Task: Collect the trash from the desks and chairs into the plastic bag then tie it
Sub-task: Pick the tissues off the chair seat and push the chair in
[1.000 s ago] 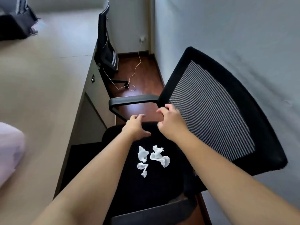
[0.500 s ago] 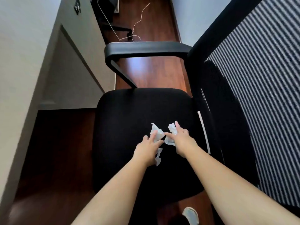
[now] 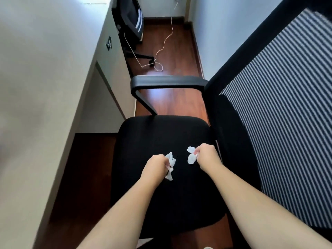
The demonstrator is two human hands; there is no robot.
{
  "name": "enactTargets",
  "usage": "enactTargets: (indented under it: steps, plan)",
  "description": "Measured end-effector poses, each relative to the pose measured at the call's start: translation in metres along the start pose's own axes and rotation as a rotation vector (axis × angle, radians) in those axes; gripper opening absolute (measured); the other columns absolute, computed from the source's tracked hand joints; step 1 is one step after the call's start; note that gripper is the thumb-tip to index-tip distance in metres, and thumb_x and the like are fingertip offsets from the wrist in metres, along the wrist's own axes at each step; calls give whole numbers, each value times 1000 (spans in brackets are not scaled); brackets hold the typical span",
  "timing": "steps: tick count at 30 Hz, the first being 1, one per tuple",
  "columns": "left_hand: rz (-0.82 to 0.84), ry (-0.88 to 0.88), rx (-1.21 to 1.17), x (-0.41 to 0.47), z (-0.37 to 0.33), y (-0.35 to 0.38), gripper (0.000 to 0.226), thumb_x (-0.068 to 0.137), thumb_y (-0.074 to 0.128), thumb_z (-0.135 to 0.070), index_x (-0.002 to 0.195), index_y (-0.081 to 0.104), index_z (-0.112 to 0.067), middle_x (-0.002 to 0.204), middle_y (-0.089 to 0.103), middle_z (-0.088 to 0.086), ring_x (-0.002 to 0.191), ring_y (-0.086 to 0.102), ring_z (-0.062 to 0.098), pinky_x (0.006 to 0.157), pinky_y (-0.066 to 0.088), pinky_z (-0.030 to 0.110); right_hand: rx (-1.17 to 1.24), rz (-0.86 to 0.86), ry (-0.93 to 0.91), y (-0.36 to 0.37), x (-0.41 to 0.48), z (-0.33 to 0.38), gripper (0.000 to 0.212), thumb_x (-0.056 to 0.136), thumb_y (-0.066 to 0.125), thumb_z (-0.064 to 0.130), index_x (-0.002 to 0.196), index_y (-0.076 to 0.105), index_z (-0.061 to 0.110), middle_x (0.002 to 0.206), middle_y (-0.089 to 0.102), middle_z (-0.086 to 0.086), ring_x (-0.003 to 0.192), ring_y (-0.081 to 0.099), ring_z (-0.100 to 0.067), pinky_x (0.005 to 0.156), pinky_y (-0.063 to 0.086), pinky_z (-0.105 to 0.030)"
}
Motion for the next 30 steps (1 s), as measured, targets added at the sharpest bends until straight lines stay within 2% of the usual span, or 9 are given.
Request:
enactTargets:
  steps: [4,10,12,14,21,24,25,28,30]
  plan:
    - [-124,-16,-48,-29,-26,-72,23,82,53,-8,84,74,-18,93,68,0,86,66,21,77,54,29,-109,-27,-175,-45,-47,51,28,88,52,3,111,67,5,115,60,-16,81,53,-30,70,43,-30]
    - [-461,32,-99,-121,-69,-205,18,81,59,-8,80,75,-15,89,69,4,85,65,24,78,52,31,-157,-147,-577,-121,-159,138,26,80,51,5,93,72,14,105,65,-7,98,64,-29,84,54,-32]
    - [-520,21,-75,-153,-74,-231,18,82,58,-9,82,75,-15,90,69,5,85,65,24,72,48,25,-160,-153,-668,-131,-196,160,25,81,53,6,96,72,10,104,64,-5,101,62,-26,81,48,-23]
    - [-590,0,-79,-190,-70,-257,18,82,59,-11,84,76,-15,92,70,5,86,65,23,69,43,22,-171,-140,-769,-132,-235,180,27,86,52,-1,104,71,4,113,64,-12,105,61,-27,78,45,-24]
    - [-826,-80,-24,-320,3,-342,22,78,57,-4,87,76,-9,92,75,8,89,68,23,80,46,25,-186,-72,-1088,-58,-361,245,27,87,51,-2,102,73,4,111,69,-14,104,63,-26,76,42,-18]
    - [-962,-131,-22,-367,50,-389,17,77,59,-6,82,76,-8,85,75,9,84,68,25,76,45,24,-117,-59,-1218,-20,-418,289,28,89,49,2,102,74,6,111,69,-13,87,60,-21,59,38,-3]
    - [-1000,-156,-27,-383,71,-405,16,76,60,-5,81,75,-7,84,75,9,83,67,25,76,47,26,-78,-51,-1244,-3,-439,306,28,89,49,1,101,74,6,109,69,-14,85,60,-22,60,40,-3]
    - [-1077,-231,-16,-418,128,-447,17,76,61,-3,83,76,-7,85,75,10,83,67,25,77,49,27,-16,-66,-1349,40,-496,353,31,86,48,-1,100,75,5,106,70,-16,93,64,-29,78,51,-24]
    - [-1074,-289,-16,-428,169,-465,18,76,61,-3,85,76,-7,85,74,11,83,67,27,76,49,27,-23,-69,-1386,75,-522,380,30,86,49,-1,101,75,5,105,71,-17,94,66,-31,81,51,-25]
Point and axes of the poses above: each hand's wrist, its own x-axis towards the middle knuckle, its own y-axis out of the palm, z = x × y, the point moved 6 cm from there along x, towards the middle knuckle
